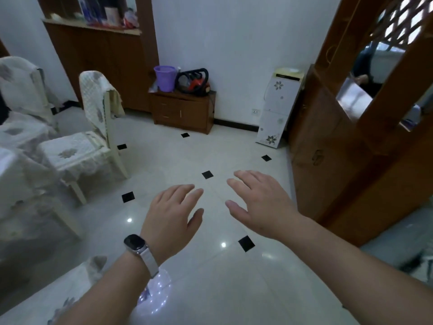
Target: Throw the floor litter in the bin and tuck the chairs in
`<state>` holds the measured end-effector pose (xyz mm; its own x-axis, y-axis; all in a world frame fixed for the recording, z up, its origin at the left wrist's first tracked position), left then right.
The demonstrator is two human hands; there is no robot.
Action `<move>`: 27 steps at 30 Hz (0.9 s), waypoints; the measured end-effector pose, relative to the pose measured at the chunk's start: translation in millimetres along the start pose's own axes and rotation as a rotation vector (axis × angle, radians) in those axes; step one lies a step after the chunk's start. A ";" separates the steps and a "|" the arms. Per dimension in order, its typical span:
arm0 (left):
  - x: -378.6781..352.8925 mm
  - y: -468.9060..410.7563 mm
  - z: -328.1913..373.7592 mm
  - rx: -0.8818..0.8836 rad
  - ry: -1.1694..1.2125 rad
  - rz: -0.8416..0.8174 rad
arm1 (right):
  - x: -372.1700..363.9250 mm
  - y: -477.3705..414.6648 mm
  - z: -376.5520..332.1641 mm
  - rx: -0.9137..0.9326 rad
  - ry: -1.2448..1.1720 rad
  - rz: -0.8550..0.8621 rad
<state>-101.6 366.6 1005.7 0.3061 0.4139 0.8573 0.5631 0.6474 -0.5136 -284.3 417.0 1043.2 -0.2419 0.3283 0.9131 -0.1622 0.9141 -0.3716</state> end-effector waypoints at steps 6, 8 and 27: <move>-32.0 -52.8 -25.0 -0.041 -0.028 -0.010 | -20.7 -38.0 41.2 0.002 -0.036 0.032; -46.6 -72.1 -30.8 -0.029 -0.024 -0.027 | -28.4 -53.2 56.5 0.014 -0.058 0.059; -151.0 -316.9 -71.8 0.060 -0.304 -0.055 | -77.1 -296.3 256.9 0.131 -0.256 0.057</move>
<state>-271.1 53.0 1041.5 0.0272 0.5437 0.8389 0.5231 0.7074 -0.4754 -463.4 59.7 1039.8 -0.4847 0.2921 0.8245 -0.2599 0.8519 -0.4546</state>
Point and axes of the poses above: each hand's wrist, its own y-axis away from the middle knuckle, its own x-axis out of the back of the hand, z = x × y, the point moved 6 cm from there along -y, towards the middle knuckle, and after that the axes turned 13 degrees about -y, right-handed, at the moved point
